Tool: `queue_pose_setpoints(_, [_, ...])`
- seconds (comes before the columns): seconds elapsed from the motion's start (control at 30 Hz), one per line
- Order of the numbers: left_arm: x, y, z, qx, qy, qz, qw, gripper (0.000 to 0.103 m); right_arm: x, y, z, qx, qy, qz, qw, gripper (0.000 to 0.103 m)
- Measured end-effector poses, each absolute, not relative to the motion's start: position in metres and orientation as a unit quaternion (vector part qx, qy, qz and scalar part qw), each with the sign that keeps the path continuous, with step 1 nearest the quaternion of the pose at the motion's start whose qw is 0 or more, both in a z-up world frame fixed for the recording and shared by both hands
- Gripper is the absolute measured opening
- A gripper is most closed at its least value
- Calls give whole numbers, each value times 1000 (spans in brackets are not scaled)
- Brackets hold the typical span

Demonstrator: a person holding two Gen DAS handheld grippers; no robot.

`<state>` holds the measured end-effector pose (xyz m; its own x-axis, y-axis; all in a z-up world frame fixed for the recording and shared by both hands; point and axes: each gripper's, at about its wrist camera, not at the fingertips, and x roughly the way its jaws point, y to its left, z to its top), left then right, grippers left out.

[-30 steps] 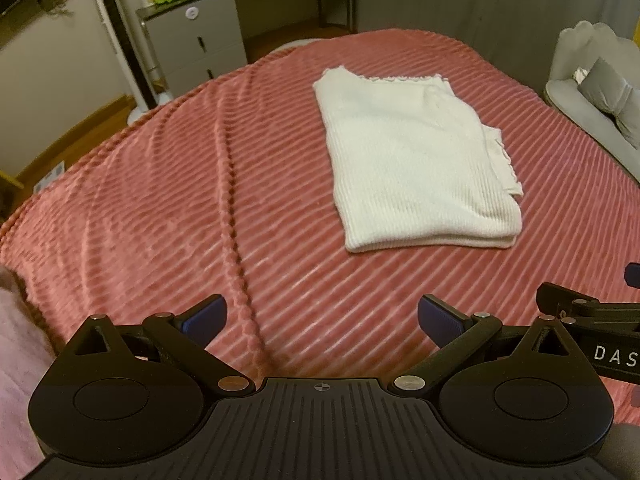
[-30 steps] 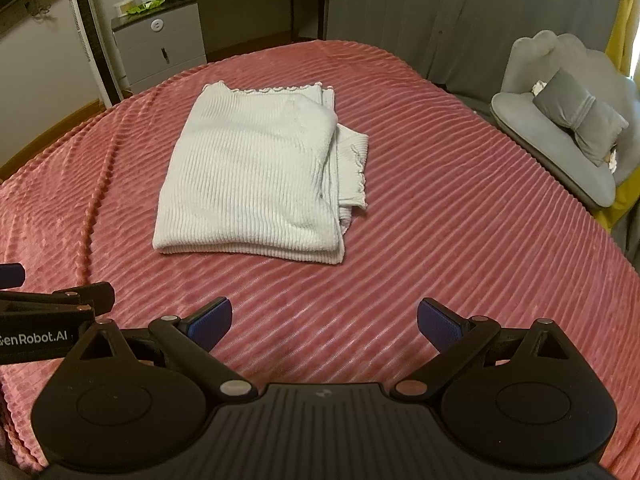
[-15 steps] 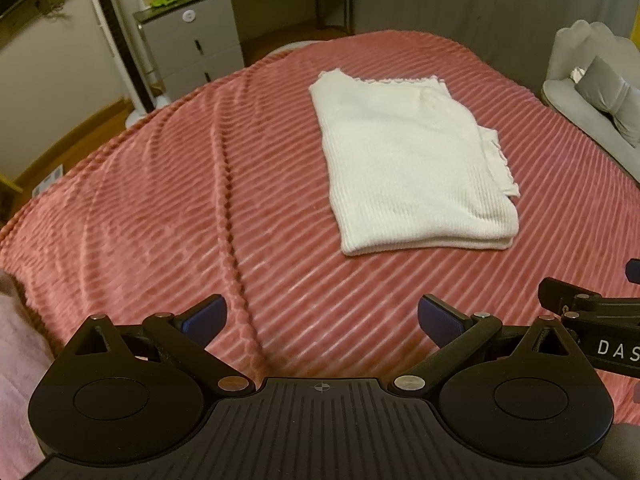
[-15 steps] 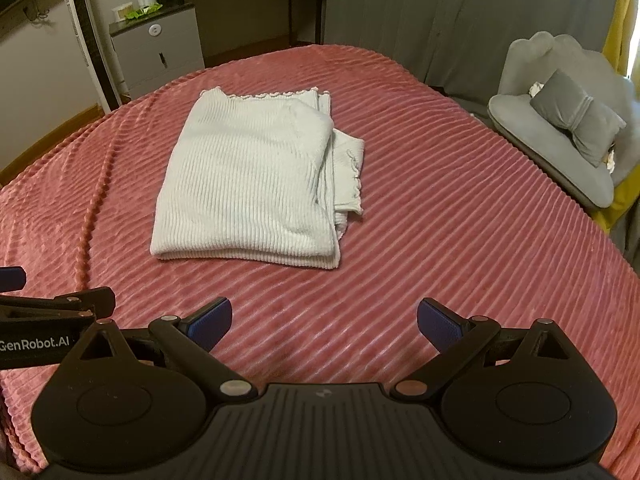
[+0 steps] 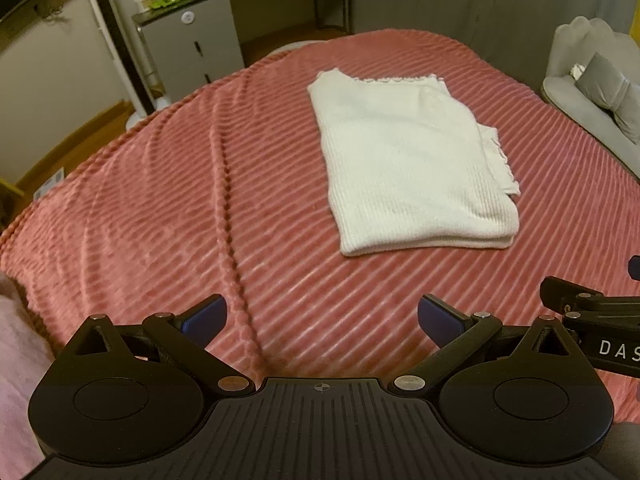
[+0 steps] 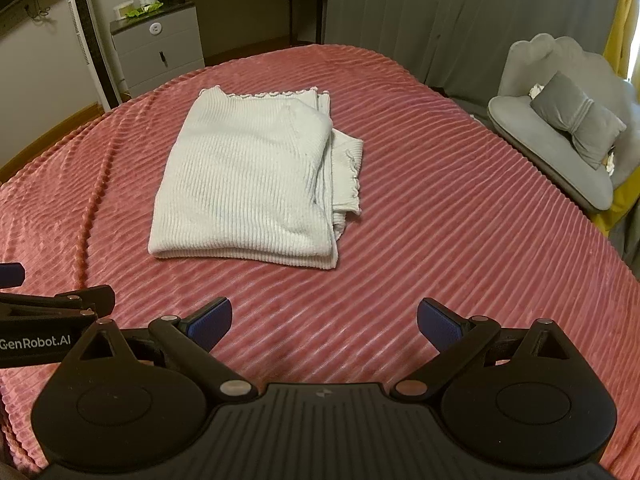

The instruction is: Fold small clothes

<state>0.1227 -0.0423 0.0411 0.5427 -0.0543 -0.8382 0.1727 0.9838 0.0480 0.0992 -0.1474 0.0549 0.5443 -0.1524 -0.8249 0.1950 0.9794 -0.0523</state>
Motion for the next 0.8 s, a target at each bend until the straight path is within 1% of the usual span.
queue_pose_setpoints(0.2, [123, -42, 43, 44, 475, -73, 876, 103, 99, -150, 56, 23, 465, -99, 879, 99])
queue_pose_setpoints(0.37, [121, -47, 45, 60, 466, -73, 880, 103, 98, -151, 56, 24, 464, -101, 880, 99])
queue_pose_setpoints(0.8, [121, -50, 42, 56, 473, -77, 876, 103, 97, -153, 57, 23, 462, -102, 880, 99])
